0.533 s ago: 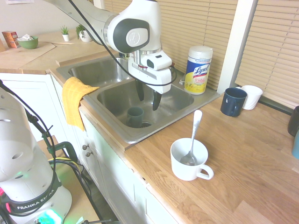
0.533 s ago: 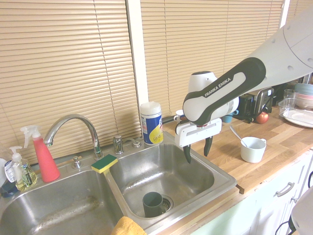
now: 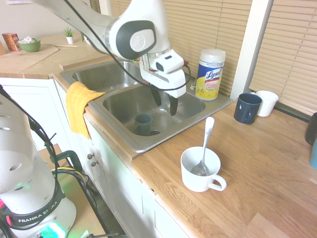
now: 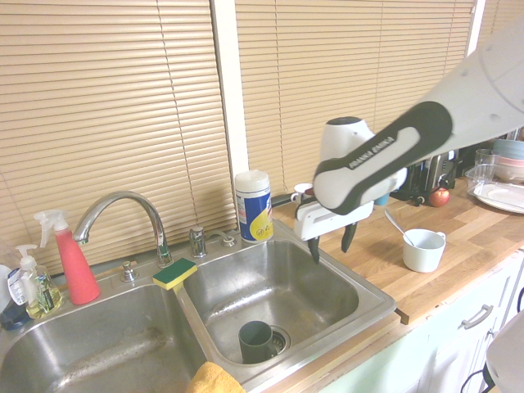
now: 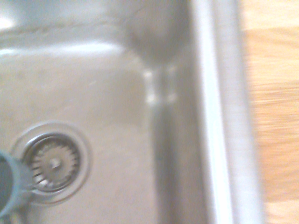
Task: Put the spoon into the sink
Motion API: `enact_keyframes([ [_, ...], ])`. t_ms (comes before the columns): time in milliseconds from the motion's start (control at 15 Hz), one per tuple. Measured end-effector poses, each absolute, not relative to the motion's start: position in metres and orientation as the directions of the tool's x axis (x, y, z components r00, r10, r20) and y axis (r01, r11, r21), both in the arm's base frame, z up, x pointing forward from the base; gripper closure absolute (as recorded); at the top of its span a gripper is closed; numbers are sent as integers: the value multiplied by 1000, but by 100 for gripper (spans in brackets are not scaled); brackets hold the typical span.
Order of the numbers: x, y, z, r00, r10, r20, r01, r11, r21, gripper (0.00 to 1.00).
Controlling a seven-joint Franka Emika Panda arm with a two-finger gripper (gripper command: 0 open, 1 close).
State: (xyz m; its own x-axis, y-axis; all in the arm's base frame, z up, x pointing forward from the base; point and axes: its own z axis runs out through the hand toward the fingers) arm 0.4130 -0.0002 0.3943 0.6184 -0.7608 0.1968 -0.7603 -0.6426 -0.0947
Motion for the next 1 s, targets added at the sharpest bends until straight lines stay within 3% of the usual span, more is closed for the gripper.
enact_keyframes([
  [533, 360, -30, 440, 535, -757, 375, -791, -605, -94, 0],
  [1000, 353, -66, 439, 469, -793, 389, -846, -530, -60, 0],
])
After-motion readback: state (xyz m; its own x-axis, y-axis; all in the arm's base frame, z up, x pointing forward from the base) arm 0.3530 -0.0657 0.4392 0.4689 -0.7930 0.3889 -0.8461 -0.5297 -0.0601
